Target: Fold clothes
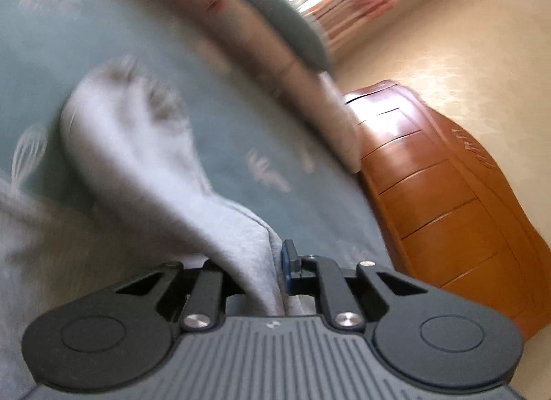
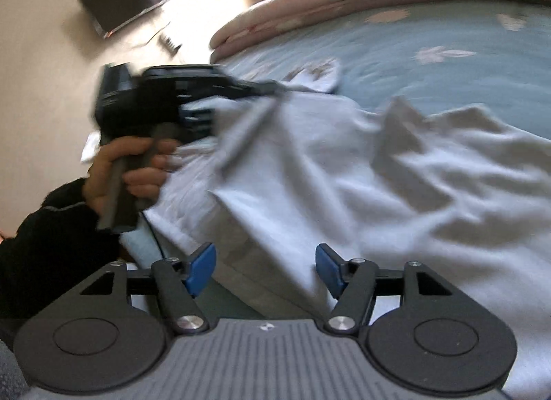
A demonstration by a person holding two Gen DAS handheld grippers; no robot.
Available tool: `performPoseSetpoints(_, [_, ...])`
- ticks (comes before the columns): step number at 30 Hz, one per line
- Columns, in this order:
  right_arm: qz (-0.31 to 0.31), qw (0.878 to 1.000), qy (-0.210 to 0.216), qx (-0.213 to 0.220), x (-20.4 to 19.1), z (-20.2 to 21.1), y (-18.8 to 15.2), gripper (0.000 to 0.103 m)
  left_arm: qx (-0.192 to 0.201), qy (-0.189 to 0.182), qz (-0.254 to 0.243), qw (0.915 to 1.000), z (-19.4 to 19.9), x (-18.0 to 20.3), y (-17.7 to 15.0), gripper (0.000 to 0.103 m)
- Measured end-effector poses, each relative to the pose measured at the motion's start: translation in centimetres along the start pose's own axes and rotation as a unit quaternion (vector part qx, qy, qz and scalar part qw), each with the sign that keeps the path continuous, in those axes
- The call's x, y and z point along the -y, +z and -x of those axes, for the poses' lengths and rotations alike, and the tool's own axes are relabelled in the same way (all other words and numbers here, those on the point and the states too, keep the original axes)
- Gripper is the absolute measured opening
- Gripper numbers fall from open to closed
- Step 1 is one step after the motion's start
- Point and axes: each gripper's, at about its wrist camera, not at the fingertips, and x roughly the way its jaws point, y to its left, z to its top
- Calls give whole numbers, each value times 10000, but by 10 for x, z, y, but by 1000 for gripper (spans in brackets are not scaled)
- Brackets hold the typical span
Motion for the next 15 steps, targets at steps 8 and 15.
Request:
performPoseSetpoints(8, [-535, 9967, -256, 555, 23, 50, -25, 71, 296, 544, -1093, 9921, 33, 41, -15, 11])
performPoseSetpoints(15, [-800, 9909, -602, 901, 37, 62, -23, 72, -128, 1241, -1100, 9861, 40, 20, -46, 11])
